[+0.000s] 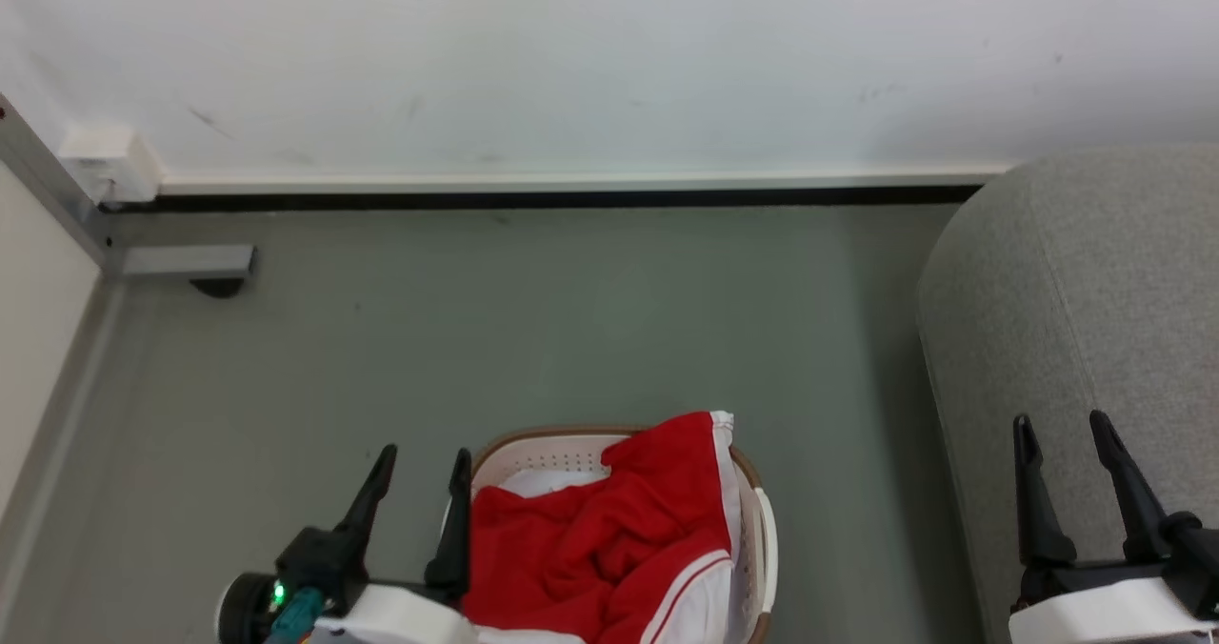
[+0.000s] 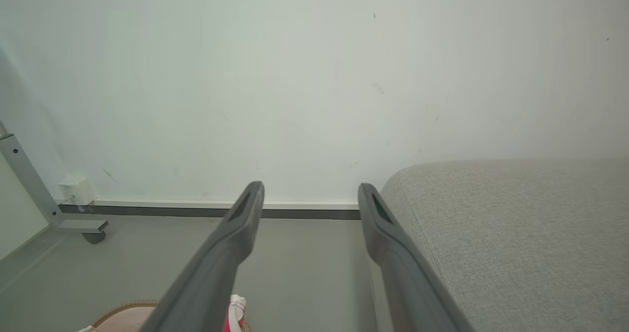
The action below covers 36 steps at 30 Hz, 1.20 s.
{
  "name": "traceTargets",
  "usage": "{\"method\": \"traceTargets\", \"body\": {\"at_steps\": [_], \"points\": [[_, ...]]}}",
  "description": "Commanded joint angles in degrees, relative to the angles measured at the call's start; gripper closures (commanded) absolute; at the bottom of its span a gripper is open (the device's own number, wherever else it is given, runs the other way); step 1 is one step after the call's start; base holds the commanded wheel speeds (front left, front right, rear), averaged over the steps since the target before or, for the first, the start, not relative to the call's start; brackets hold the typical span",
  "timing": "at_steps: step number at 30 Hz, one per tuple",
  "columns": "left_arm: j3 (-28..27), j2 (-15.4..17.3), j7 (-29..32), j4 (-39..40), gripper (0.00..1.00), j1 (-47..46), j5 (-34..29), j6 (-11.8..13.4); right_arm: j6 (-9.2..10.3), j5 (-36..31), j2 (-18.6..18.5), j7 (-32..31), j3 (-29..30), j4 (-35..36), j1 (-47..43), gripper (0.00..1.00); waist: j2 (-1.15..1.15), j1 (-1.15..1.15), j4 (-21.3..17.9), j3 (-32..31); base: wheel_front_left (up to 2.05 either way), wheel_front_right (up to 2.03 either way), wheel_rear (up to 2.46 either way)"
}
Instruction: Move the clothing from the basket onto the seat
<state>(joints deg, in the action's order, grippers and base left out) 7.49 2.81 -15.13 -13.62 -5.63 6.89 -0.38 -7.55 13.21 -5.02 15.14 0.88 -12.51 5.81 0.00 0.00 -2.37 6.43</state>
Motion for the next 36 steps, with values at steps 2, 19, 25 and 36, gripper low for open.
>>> {"method": "traceTargets", "body": {"at_steps": [2, 19, 25, 36], "points": [[1.8, 0.2, 0.0, -1.8, 0.0, -4.0, -1.7, -0.6, 0.12, 0.5, 0.0, 0.0, -0.1, 1.2, 2.5, 0.0, 0.0, 0.0, -1.6, 6.0, 0.0, 0.0, 0.0], [14.9, 1.5, 9.4, -29.2, 0.0, -32.4, -12.7, -2.0, 0.12, 2.6, 1.8, 0.0, -2.8, 9.3, 15.6, 0.0, 0.0, 0.0, -10.2, 29.8, 0.0, 0.0, 0.0], [16.3, 3.5, 16.0, -36.4, 0.0, -38.5, -15.1, -1.7, 0.12, 3.5, 2.1, 0.0, -4.2, 11.9, 17.2, 0.0, 0.0, 0.0, -13.1, 35.1, 0.0, 0.0, 0.0], [17.5, 8.3, 18.7, -43.3, 0.0, -45.4, -16.9, -0.2, 0.12, 6.6, 2.2, 0.0, -6.9, 16.2, 18.4, 0.0, 0.0, 0.0, -18.5, 43.3, 0.0, 0.0, 0.0]]}}
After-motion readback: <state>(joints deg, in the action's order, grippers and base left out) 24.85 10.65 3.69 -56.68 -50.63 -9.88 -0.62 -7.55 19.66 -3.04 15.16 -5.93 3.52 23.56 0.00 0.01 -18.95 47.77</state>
